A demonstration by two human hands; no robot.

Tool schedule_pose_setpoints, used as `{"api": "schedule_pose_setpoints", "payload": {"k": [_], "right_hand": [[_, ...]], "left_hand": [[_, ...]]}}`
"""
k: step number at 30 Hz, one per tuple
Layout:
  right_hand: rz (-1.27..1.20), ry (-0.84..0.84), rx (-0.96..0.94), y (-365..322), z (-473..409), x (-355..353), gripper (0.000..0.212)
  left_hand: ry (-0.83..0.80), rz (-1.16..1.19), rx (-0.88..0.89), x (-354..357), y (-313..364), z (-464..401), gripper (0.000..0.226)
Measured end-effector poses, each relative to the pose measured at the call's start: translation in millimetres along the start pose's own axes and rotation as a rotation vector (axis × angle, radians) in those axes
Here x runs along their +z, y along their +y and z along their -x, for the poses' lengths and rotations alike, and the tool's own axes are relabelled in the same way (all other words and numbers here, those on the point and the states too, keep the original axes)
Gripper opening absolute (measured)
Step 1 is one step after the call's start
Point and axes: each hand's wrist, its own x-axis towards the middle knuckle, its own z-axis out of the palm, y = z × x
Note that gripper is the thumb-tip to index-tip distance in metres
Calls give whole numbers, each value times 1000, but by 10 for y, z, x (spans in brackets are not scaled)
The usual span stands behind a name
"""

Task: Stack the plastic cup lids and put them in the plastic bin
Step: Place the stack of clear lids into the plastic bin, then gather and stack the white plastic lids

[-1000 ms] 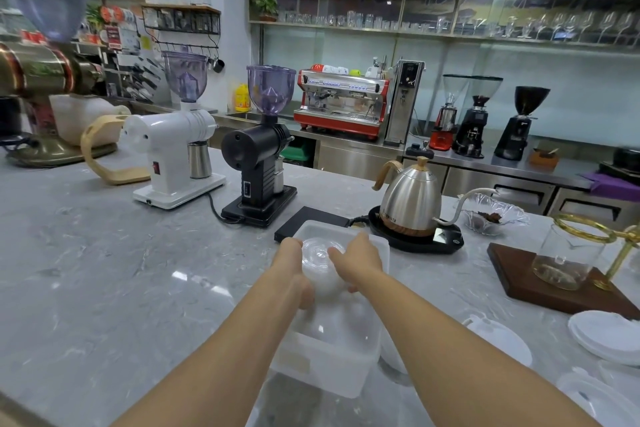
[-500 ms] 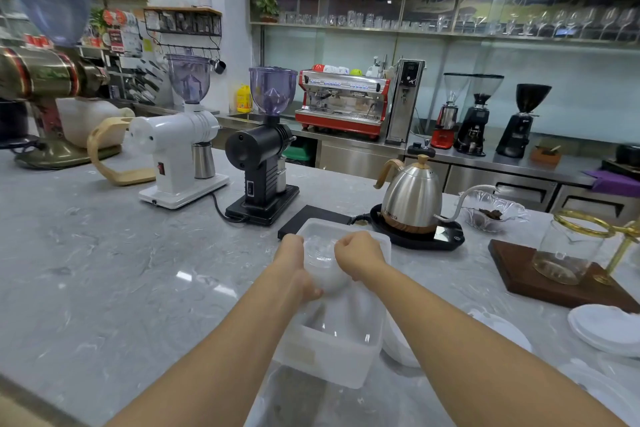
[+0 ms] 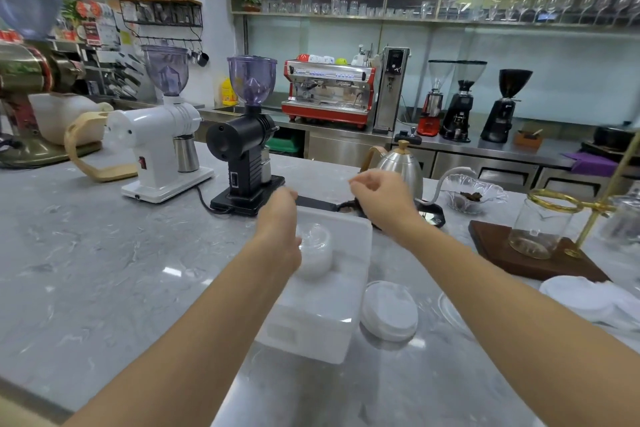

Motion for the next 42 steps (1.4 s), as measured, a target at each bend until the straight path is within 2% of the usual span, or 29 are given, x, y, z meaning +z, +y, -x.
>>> {"api": "schedule_pose_setpoints", "payload": {"k": [4,8,14,17,19,22,25,28,31,36,39,42], "right_hand": [[-47,62,-48,119,232,-424,16],[8,28,-38,437,577,-613,13],[124,-43,122,967,957,-541,25],[155,-95,189,1097,1041,-428,37],[155,-124,224,1135,1083,-339,48],[178,-163,254,1163,1125,-221,61],[220,-194,282,1186,1179,-154,67],[155,-136,277,1223,1237,-144,61],[29,-40,303,1255,1269,-144,55],[-195,152,320,1301,1310,-136,52],[-259,297,300,1317,1302,-170,55],[-317,373,246,1326,1291,-235,53]], "left_hand": [[-150,-38,198,182,-106,415,11],[-254,-89,250,219,-491,725,10],[-321,-219,230,79,-1319,1049,12],[-350,-415,183,38,-1607,1048,19],[-342,-544,205,32,-1710,984,36],[-342,-645,285,47,-1811,853,50],[-283,-730,259,124,-1853,789,61],[-224,-663,199,223,-1839,738,49],[-250,-545,215,289,-1866,686,41],[-238,-431,229,444,-1866,616,46],[-206,-327,217,567,-1821,502,41],[-197,-225,185,685,-1788,360,39]]}}
